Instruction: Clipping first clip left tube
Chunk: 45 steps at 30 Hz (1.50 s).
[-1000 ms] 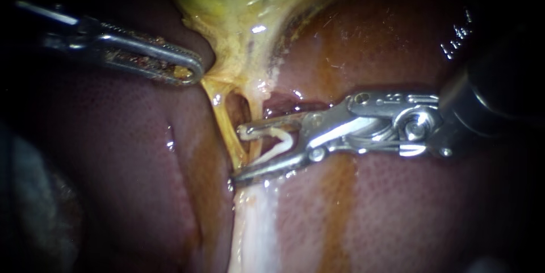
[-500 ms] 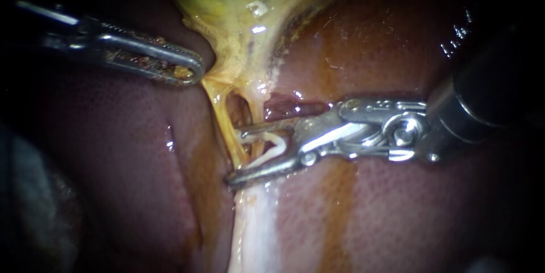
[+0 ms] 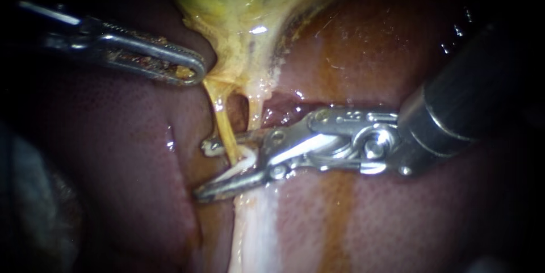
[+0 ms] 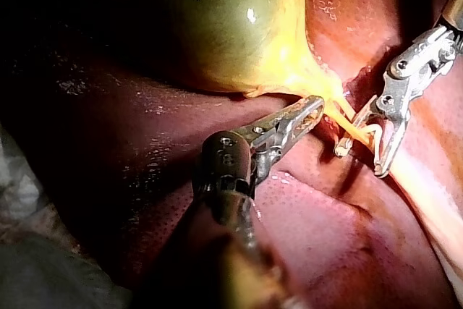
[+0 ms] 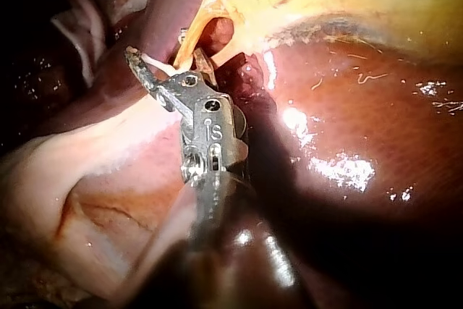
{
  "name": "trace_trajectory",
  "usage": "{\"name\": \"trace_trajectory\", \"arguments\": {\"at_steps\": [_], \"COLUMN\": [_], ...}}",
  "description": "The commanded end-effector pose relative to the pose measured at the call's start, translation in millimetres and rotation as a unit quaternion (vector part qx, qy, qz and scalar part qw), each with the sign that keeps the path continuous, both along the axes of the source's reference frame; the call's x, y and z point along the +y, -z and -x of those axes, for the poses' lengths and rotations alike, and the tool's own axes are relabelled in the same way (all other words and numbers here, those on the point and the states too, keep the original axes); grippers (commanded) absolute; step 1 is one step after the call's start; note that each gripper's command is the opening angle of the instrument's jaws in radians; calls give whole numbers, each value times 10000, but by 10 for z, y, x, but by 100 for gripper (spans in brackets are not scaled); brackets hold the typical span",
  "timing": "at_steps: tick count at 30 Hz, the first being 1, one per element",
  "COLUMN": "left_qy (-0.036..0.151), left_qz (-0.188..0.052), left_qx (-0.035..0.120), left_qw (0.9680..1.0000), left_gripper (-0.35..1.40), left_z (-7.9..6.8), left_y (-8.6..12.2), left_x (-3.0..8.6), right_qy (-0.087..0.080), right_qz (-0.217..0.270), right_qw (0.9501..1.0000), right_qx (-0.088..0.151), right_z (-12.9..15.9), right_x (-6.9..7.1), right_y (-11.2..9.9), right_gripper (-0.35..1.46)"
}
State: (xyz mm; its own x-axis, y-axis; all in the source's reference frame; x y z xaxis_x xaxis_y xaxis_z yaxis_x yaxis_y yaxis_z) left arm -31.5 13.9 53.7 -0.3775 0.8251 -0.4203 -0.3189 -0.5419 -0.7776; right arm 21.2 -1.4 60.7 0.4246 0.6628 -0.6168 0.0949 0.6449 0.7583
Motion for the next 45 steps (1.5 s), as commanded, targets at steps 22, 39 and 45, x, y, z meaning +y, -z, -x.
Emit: {"name": "trace_trajectory", "arguments": {"at_steps": [22,39,45], "left_qy": [-2,-2,-2], "left_qz": [0,-1,-1], "left_qx": [0,-1,-1], "left_qw": [10000,10000,10000], "left_gripper": [-35,-35,-35], "left_z": [-1,-1,-1], "left_y": [0,0,0], "left_x": [0,0,0], "right_qy": [446,447,430], "right_qz": [-211,-367,-524], "right_qw": [9968,9967,9965], "right_qx": [626,575,494], "right_z": [-7,4,5], "right_x": [-28,-19,-17], "right_y": [56,56,54], "right_gripper": [48,14,3]}}
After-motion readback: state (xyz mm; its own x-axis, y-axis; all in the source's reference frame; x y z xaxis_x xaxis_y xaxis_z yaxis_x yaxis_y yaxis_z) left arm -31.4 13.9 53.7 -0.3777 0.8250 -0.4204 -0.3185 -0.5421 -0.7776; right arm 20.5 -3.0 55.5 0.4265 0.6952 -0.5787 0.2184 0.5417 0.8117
